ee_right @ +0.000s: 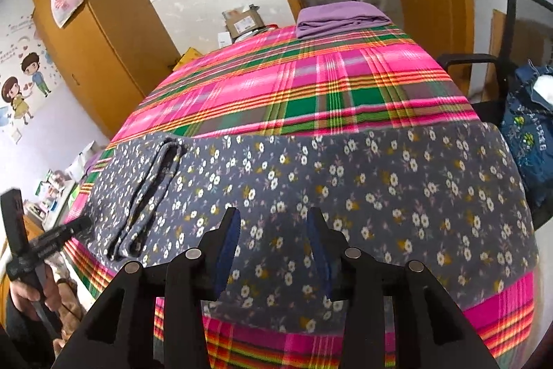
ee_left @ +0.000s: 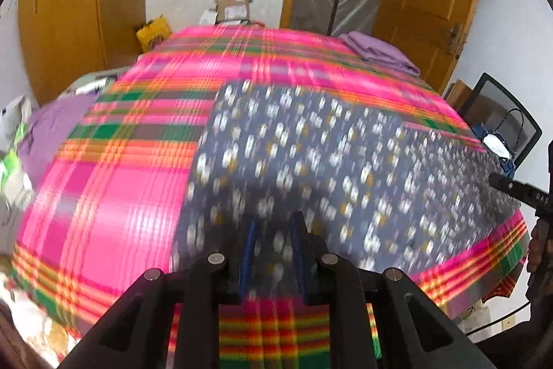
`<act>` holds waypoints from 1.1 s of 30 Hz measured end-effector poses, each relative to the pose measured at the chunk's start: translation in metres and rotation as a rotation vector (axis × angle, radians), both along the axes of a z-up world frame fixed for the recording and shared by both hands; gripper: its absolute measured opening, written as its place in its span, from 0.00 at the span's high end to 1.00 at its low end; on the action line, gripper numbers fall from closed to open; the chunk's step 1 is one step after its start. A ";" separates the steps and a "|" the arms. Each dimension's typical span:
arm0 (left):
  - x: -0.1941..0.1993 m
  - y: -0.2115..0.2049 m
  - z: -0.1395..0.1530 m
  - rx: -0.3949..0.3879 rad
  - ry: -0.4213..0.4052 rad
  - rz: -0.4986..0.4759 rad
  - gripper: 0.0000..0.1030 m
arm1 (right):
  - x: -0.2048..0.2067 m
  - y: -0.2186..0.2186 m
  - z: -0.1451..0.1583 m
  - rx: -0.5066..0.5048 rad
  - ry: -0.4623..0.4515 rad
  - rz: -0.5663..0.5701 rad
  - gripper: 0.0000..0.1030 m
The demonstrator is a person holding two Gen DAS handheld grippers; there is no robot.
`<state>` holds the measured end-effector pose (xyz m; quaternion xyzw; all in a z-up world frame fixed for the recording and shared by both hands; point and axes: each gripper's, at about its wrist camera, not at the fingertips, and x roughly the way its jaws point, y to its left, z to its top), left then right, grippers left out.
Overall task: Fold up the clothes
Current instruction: 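Move the open right gripper to the grey floral garment's edge, then grasp the garment edge with the right gripper and lift it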
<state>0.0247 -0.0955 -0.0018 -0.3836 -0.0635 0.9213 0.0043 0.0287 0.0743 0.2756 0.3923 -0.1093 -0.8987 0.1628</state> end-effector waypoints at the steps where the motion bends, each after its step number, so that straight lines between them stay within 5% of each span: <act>1: -0.009 0.000 0.007 -0.014 0.013 0.003 0.80 | -0.002 -0.001 0.001 0.000 0.004 0.005 0.60; 7: -0.090 0.001 0.017 -0.066 -0.004 -0.019 0.80 | -0.007 -0.001 0.004 0.004 0.010 0.012 0.60; 14: -0.152 0.021 -0.016 -0.042 -0.103 -0.047 0.80 | -0.009 0.012 0.003 0.012 -0.001 -0.022 0.60; 23: -0.116 0.019 0.004 -0.114 -0.046 0.030 0.80 | -0.017 0.008 0.008 0.009 0.019 0.011 0.60; 33: -0.064 -0.020 -0.022 -0.021 -0.062 0.116 0.80 | -0.020 0.042 0.007 -0.005 0.017 -0.066 0.60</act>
